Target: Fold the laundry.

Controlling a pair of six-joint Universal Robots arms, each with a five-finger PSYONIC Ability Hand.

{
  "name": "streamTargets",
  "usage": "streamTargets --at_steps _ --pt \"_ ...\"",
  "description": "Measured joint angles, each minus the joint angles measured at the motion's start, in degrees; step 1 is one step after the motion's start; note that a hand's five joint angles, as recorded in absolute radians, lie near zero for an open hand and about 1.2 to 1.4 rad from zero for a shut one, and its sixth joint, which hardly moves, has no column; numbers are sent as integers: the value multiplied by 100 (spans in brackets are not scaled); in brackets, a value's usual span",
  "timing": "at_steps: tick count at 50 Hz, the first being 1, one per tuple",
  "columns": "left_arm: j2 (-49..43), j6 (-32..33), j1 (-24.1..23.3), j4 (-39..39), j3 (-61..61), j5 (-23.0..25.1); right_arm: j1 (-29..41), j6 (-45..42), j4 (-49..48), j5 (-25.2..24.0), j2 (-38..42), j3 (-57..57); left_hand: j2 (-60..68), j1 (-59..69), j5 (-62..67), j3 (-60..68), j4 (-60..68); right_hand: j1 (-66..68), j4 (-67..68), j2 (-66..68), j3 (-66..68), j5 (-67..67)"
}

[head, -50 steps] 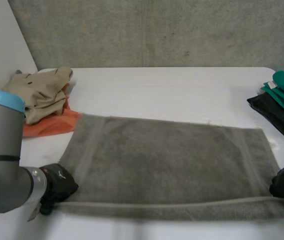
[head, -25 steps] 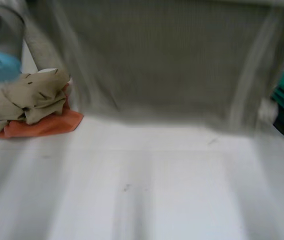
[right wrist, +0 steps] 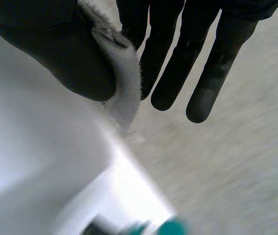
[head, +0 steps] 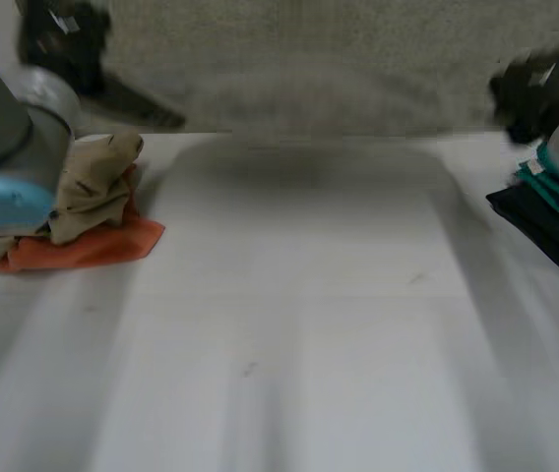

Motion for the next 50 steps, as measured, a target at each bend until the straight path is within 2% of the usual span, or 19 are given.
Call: streamTargets --at_steps 5,11,16,17,20,25,29,33,41,42,50 --pt "-186 51 -85 -350 -908 145 41 -600 627 87 412 290 0 0 0 0 0 0 0 0 0 -5" --pt "-228 309 -176 -1421 -1744 112 -117 -1188 1507 218 524 779 0 0 0 0 0 0 0 0 -1 -1" --pt "81 877 -332 -2916 -2567 -11 -398 -1883 2971 276 113 1275 0 0 0 0 0 0 0 0 0 0" --pt "81 877 -332 -2916 -2567 -11 -398 -1883 2971 276 113 1275 0 0 0 0 0 0 0 0 0 0" --pt "468 1428 -519 -3940 -3196 -113 -681 -2723 4131 276 -289 1656 0 0 0 0 0 0 0 0 1 -1" --pt "1087 2028 -752 -4393 -3786 -190 -1042 -3797 4753 184 -673 2091 0 0 0 0 0 0 0 0 0 -1" --pt "1364 2237 -866 -4207 -3791 -277 -1206 -4092 4592 59 -745 2220 0 0 0 0 0 0 0 0 0 -5" --pt "1279 2238 -894 -3828 -3388 -396 -1212 -3828 4158 -24 -641 2146 0 0 0 0 0 0 0 0 0 0" --pt "109 1912 -742 -2965 -1518 -755 -1003 -2549 2525 -138 -123 1644 0 0 0 0 0 0 0 0 1 0" --pt "-120 1857 -721 -2885 -1173 -809 -945 -2253 2100 -132 20 1505 0 0 0 0 0 0 0 0 0 -1" --pt "-1365 1709 -682 -2709 729 -1020 -702 -1502 728 -3 661 914 0 0 0 0 0 0 0 0 -1 -1"
